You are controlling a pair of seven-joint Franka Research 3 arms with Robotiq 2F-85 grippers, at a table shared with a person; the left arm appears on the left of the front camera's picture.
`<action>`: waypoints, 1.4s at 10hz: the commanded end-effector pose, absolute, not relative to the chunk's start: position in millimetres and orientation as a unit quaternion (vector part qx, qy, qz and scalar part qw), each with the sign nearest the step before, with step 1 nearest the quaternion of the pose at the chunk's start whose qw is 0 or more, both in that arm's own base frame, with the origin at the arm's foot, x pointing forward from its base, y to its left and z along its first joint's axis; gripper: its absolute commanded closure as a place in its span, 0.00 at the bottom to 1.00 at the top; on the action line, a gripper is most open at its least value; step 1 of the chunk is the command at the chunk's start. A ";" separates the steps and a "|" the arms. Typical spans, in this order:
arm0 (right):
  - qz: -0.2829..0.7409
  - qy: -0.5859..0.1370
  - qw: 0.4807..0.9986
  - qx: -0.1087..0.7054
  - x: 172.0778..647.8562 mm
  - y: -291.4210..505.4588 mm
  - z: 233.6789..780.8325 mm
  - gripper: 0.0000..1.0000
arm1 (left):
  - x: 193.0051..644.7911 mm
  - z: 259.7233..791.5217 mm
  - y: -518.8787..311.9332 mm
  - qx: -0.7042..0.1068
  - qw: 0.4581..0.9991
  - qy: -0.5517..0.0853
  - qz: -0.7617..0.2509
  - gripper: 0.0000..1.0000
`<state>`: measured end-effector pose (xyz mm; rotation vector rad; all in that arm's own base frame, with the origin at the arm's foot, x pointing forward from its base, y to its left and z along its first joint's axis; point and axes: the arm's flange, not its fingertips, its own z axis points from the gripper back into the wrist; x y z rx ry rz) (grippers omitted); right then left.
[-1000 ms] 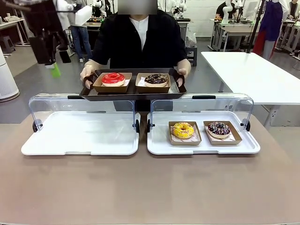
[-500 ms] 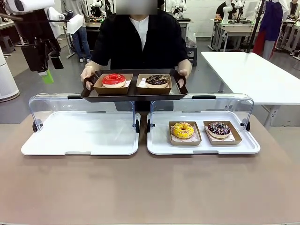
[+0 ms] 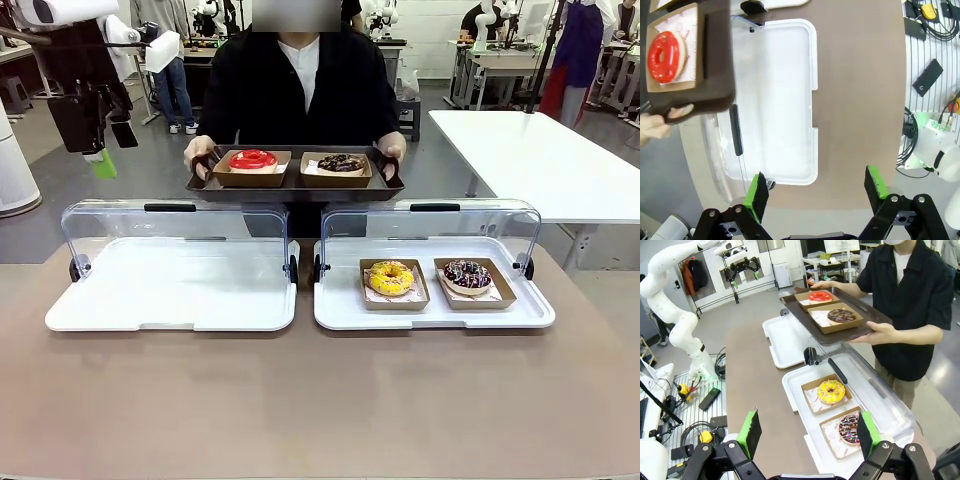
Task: Provide the desired donut to the person.
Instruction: Place the picked Paper togo box onto the Handle tray extended by the person.
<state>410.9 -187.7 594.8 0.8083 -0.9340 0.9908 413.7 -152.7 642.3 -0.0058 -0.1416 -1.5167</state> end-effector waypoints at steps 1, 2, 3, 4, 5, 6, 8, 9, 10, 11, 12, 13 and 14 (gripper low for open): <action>0.445 -0.423 0.700 0.365 410.2 -186.3 594.2 0.00 | 414.7 643.6 -152.2 -0.002 0.724 -0.065 -0.686 0.00; 0.445 -0.423 0.700 0.365 410.2 -186.3 594.2 0.00 | 414.7 643.6 -152.2 -0.002 0.724 -0.065 -0.686 0.00; 0.445 -0.423 0.700 0.365 410.2 -186.3 594.2 0.00 | 414.7 643.6 -152.2 -0.002 0.724 -0.065 -0.686 0.00; 0.445 -0.423 0.700 0.365 410.2 -186.3 594.2 0.00 | 414.7 643.6 -152.2 -0.002 0.724 -0.065 -0.686 0.00; 0.445 -0.423 0.700 0.365 410.2 -186.3 594.2 0.00 | 414.7 643.6 -152.2 -0.002 0.724 -0.065 -0.686 0.00; 0.445 -0.423 0.700 0.365 410.2 -186.3 594.2 0.00 | 414.7 643.6 -152.2 -0.002 0.724 -0.065 -0.686 0.00; 0.445 -0.423 0.700 0.365 410.2 -186.3 594.2 0.00 | 419.4 655.9 -121.1 -0.049 0.722 -0.106 -0.682 0.00; 0.445 -0.423 0.700 0.365 410.2 -186.3 594.2 0.00 | 425.3 670.8 -82.5 -0.124 0.718 -0.168 -0.664 0.00; 0.445 -0.423 0.700 0.365 410.2 -186.3 594.2 0.00 | 429.8 675.0 -47.8 -0.176 0.702 -0.214 -0.656 0.00; 0.445 -0.423 0.700 0.365 410.2 -186.3 594.2 0.00 | 430.0 671.8 -15.7 -0.212 0.687 -0.245 -0.651 0.00; 0.445 -0.423 0.700 0.365 410.2 -186.3 594.2 0.00 | 428.2 668.6 14.8 -0.246 0.669 -0.276 -0.645 0.00; 0.445 -0.423 0.700 0.365 410.2 -186.3 594.2 0.00 | 425.0 664.1 42.0 -0.272 0.651 -0.301 -0.641 0.00; 0.445 -0.423 0.700 0.365 410.2 -186.3 594.2 0.00 | 418.0 653.6 71.8 -0.286 0.637 -0.334 -0.633 0.00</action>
